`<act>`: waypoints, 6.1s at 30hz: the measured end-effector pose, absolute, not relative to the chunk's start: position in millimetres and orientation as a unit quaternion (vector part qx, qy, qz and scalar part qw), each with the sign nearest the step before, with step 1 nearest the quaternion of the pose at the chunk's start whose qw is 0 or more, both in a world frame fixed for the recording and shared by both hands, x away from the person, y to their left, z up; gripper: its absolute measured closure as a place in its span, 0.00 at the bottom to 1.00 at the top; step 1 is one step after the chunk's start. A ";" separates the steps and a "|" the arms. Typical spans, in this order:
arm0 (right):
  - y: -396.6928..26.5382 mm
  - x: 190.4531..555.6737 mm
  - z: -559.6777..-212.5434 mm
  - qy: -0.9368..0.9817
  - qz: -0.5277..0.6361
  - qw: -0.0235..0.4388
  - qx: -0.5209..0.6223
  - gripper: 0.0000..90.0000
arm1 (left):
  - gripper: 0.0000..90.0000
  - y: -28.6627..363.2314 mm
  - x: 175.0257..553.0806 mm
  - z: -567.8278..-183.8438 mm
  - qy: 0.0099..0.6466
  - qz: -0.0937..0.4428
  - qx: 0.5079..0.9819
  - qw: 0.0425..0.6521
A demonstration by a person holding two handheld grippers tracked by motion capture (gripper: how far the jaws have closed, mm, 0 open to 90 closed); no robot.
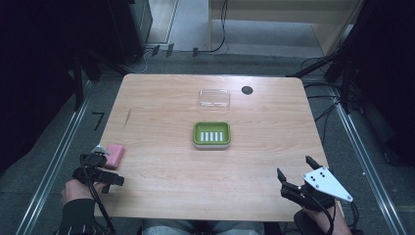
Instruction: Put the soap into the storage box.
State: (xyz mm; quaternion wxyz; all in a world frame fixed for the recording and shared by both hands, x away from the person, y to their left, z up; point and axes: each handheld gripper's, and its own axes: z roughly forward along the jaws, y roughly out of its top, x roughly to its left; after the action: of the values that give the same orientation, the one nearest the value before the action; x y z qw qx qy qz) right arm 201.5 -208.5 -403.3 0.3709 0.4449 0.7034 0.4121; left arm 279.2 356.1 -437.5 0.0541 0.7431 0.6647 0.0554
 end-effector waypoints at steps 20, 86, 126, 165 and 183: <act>-208.4 201.0 -403.5 0.705 0.411 0.369 0.444 0.15 | 0.00 360.4 317.7 -430.3 0.652 0.064 0.753 0.065; -211.8 200.3 -403.5 0.701 0.417 0.368 0.447 0.15 | 0.42 359.4 361.5 -441.9 0.638 0.090 0.765 0.026; -212.3 200.0 -403.6 0.699 0.418 0.367 0.449 0.15 | 0.42 311.3 367.4 -427.3 0.545 0.074 0.834 0.039; -211.9 199.6 -403.4 0.698 0.420 0.367 0.450 0.15 | 0.42 264.4 380.2 -419.9 0.456 0.040 0.888 0.048; -214.4 197.5 -403.4 0.695 0.422 0.368 0.451 0.15 | 0.42 242.2 393.6 -412.8 0.417 0.032 0.906 0.064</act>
State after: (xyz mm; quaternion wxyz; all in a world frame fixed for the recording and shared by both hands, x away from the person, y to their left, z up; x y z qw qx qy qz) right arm 197.5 -214.4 -403.4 0.3683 0.4506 0.6953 0.4217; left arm 393.6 242.2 -412.8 0.0642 0.9061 0.4169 0.0318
